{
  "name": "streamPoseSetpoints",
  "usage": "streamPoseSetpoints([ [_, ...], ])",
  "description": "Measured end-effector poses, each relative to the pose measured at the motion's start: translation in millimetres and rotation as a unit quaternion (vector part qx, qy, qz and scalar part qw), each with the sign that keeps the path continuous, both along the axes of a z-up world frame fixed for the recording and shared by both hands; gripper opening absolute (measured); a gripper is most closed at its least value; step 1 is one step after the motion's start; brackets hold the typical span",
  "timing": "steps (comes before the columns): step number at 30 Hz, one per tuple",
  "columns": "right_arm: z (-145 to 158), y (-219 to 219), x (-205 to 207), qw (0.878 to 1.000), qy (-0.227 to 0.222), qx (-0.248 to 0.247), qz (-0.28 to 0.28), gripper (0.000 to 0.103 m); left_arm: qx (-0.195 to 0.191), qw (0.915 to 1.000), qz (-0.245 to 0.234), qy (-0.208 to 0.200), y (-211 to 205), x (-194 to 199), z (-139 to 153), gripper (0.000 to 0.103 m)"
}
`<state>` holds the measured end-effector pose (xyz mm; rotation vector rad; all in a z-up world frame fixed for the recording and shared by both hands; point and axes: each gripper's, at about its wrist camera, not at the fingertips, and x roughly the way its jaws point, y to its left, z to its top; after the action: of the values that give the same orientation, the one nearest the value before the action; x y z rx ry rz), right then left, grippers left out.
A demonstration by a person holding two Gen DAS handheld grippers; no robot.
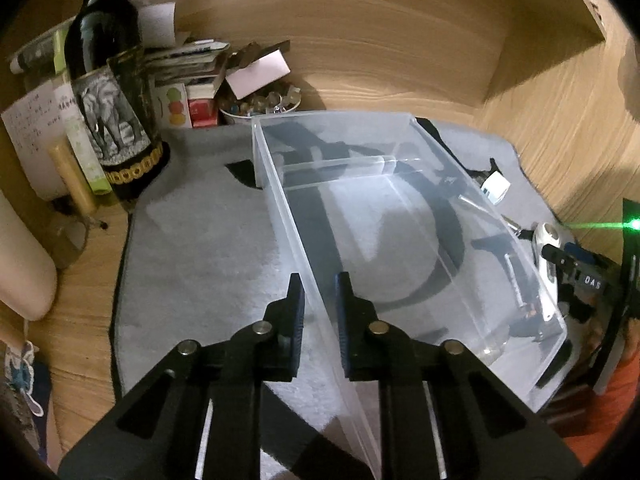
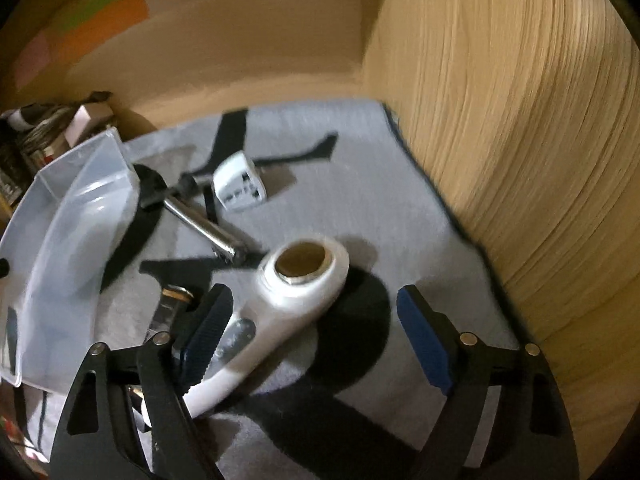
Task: Organize rigid objects
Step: 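Grasp the white massager device with the right gripper, then carry the white massager into the clear box and open the right gripper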
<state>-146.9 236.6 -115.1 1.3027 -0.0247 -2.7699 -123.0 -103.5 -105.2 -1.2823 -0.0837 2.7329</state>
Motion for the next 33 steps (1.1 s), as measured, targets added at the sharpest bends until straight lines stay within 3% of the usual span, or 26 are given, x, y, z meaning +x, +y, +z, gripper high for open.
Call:
streamPoseSetpoints([
  [6, -16.4, -1.4, -17.7, 0.998, -0.043, -0.035, 0.010, 0.072, -0.010, 0.9999, -0.001, 0.007, 1.6, 2.2, -1.9, 0.015],
  [12, -19.6, -9.3, -24.2, 0.999, -0.032, -0.010, 0.009, 0.053, -0.009, 0.9999, -0.001, 0.008, 0.8, 3.1, -3.1, 0.015],
  [15, -17.5, -7.1, -25.3, 1.000, -0.022, -0.015, 0.008, 0.050, -0.009, 0.9999, -0.001, 0.010, 0.6, 3.0, -1.9, 0.015],
  [20, -6.6, -7.4, -25.5, 1.000, 0.011, -0.026, 0.012, 0.048, -0.007, 0.9999, 0.004, 0.011, 1.0, 0.5, -1.1, 0.015],
  [33, 61.5, -37.5, -12.6, 0.990, 0.121, -0.014, 0.065, 0.039, -0.008, 0.9997, 0.009, 0.023, 1.9, 3.0, -1.7, 0.014],
])
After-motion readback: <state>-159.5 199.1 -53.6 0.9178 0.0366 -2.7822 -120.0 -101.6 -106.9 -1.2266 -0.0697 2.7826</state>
